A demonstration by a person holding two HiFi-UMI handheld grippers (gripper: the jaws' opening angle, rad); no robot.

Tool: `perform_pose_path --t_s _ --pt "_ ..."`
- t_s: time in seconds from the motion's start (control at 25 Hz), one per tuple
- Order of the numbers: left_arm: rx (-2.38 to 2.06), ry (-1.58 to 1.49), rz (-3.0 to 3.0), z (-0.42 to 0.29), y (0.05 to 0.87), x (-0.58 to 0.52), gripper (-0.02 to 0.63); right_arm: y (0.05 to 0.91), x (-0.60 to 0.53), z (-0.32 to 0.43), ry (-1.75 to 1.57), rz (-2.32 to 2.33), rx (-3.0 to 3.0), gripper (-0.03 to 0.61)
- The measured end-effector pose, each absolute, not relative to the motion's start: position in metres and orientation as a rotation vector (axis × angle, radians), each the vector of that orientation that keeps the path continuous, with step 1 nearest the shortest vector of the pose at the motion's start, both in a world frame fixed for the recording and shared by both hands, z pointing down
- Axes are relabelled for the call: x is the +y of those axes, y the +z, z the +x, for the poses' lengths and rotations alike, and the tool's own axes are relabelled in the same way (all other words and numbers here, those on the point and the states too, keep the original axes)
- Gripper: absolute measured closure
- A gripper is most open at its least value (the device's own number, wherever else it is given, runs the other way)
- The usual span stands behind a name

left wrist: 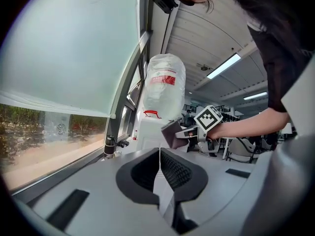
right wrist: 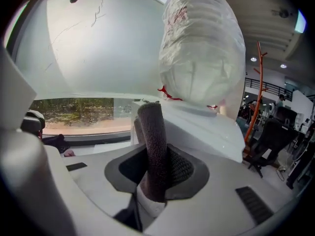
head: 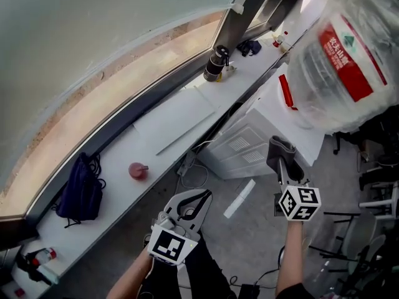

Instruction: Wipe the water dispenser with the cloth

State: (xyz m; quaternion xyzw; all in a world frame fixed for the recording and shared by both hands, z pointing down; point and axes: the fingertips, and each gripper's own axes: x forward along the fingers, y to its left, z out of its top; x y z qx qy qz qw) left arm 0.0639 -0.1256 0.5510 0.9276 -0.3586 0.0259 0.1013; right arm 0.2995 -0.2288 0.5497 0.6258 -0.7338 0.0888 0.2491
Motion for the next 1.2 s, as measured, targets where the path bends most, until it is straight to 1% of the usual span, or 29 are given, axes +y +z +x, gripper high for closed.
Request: perform_pose_path --t_s 0.12,0.4,0.68,0.92,1.08,1.2 --pt "-1.061 0.089 2.73 0.064 0.563 -0.126 0.592 0.588 -0.238 0.302 0.278 1.708 -1.985 0.469" --pt "-1.104 0.088 2.679 0.052 0.599 -0.139 0.592 0.706 -0.256 0.293 0.385 1.672 -1.955 0.471" --pt "-1.146 0.075 2.668 0.043 0.626 -0.156 0.592 0.83 -0.269 0.279 0.403 1.465 -1.819 0.472" --pt "-1.145 0.155 2.688 0.044 0.661 -0.162 0.592 0.921 -0.266 0.281 0.526 1.425 -1.699 0.472" --pt "-1.108 0.181 2.694 0.056 0.672 -0.159 0.592 0.942 -0.262 0.287 0.538 1.383 -1.647 0.472" --pt "-1.081 0.181 2.706 0.067 0.666 -0.156 0.592 0.917 -0.259 0.287 0.532 1.399 -1.697 0.472"
